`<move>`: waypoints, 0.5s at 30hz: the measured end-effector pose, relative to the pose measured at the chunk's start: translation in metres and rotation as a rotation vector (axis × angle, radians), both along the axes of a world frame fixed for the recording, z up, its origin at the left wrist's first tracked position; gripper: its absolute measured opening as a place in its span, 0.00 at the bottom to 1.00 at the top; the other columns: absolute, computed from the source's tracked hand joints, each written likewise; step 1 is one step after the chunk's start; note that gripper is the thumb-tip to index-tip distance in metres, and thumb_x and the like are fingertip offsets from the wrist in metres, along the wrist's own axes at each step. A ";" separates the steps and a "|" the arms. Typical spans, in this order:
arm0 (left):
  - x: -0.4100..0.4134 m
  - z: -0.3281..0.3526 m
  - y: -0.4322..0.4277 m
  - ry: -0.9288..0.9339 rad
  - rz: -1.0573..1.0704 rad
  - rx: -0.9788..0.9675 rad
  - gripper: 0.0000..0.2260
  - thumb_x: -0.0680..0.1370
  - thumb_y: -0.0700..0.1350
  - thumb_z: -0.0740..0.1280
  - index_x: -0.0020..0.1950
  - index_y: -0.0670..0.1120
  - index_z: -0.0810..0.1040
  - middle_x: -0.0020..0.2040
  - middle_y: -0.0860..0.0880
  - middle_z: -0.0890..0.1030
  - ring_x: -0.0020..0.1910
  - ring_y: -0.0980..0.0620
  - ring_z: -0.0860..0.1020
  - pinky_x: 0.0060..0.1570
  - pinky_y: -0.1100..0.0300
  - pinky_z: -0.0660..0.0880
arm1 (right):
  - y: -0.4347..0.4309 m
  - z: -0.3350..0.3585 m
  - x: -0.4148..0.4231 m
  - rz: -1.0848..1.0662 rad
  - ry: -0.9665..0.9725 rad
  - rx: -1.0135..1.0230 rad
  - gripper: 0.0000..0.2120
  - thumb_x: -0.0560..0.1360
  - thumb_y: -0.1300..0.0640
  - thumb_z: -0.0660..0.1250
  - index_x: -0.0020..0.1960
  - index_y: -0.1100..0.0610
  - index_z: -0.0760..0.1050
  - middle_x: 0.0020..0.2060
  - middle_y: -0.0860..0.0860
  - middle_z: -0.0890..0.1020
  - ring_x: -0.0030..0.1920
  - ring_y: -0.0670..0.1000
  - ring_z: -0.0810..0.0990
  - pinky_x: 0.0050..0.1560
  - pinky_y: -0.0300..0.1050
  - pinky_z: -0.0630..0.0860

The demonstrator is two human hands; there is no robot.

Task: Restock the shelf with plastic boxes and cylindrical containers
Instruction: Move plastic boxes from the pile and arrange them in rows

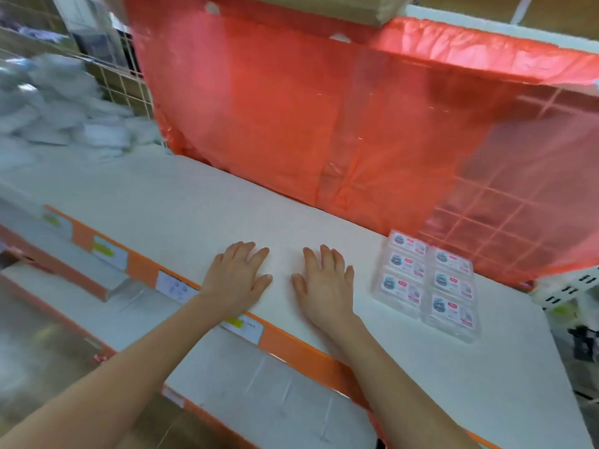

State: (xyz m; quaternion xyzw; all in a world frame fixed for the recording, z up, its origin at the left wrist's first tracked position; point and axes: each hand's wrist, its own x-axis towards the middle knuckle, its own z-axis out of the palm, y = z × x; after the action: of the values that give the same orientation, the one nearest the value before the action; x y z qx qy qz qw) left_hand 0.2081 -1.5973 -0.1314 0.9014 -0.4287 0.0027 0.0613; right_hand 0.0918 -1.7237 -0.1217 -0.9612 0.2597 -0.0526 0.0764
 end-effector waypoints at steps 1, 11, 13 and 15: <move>0.012 0.001 0.015 -0.004 0.031 -0.011 0.25 0.80 0.57 0.52 0.75 0.51 0.54 0.75 0.48 0.57 0.73 0.50 0.54 0.67 0.54 0.58 | 0.012 0.001 0.014 0.027 0.000 0.003 0.25 0.79 0.46 0.51 0.74 0.53 0.54 0.73 0.55 0.56 0.73 0.56 0.52 0.68 0.59 0.53; 0.149 0.016 0.199 -0.009 0.220 -0.175 0.29 0.73 0.59 0.52 0.65 0.41 0.74 0.60 0.38 0.75 0.60 0.39 0.74 0.54 0.47 0.72 | 0.171 0.011 0.194 0.215 -0.016 0.043 0.23 0.79 0.47 0.52 0.72 0.53 0.58 0.71 0.55 0.60 0.71 0.56 0.56 0.66 0.56 0.57; 0.172 0.018 0.231 0.005 0.274 -0.139 0.24 0.77 0.55 0.60 0.67 0.43 0.71 0.63 0.40 0.73 0.62 0.41 0.71 0.56 0.49 0.70 | 0.200 0.013 0.223 0.237 -0.020 0.039 0.23 0.79 0.47 0.53 0.72 0.53 0.58 0.70 0.55 0.61 0.70 0.56 0.57 0.65 0.56 0.59; 0.194 0.016 0.259 0.006 0.291 -0.181 0.21 0.76 0.50 0.65 0.67 0.43 0.71 0.63 0.40 0.73 0.62 0.41 0.70 0.56 0.48 0.69 | 0.224 0.014 0.248 0.253 -0.017 0.051 0.23 0.79 0.47 0.53 0.72 0.52 0.58 0.70 0.55 0.62 0.70 0.56 0.58 0.64 0.56 0.59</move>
State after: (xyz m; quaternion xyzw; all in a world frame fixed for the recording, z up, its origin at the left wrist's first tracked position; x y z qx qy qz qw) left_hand 0.4023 -1.3382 -0.1155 0.9447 -0.2915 0.0476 0.1426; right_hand 0.3396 -1.5000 -0.1078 -0.9836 0.1369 -0.0440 0.1092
